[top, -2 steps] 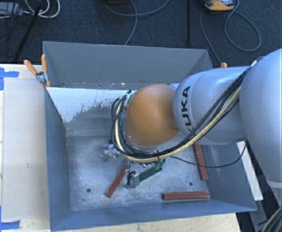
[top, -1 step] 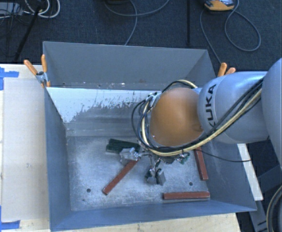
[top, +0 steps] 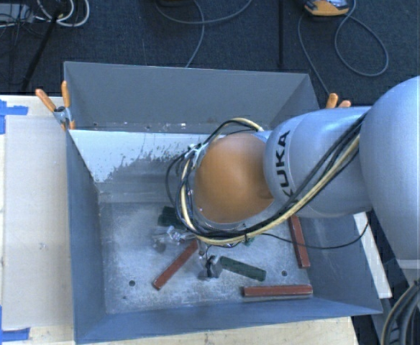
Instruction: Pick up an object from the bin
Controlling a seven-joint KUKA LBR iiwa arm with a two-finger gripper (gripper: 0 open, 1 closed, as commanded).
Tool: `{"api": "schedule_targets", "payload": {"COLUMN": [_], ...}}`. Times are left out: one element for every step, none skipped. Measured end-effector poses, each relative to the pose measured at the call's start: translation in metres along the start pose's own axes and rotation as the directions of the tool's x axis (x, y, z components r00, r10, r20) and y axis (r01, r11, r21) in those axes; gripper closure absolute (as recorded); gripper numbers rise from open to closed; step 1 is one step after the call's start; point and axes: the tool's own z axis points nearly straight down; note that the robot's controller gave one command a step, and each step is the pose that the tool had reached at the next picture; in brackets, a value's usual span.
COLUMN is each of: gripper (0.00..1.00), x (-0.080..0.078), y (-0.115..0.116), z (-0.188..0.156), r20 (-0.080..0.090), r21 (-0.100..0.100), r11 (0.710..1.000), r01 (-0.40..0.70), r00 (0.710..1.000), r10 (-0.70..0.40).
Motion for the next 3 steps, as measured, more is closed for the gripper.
{"api": "schedule_targets", "payload": {"gripper": [1.0,1.0,1.0], "x": [0.001,-0.001,-0.003], "y": [-0.001,-0.001,-0.002], "z": [0.0,-0.043,-0.121], "r20": [0.0,0.003,0.006], "r21": [-0.001,0.004,0.006], "r11": [1.0,1.0,1.0], "r01": [-0.008,-0.011,-0.015], "r00": [1.0,1.0,1.0], "r10": [0.008,0.011,0.015]}}
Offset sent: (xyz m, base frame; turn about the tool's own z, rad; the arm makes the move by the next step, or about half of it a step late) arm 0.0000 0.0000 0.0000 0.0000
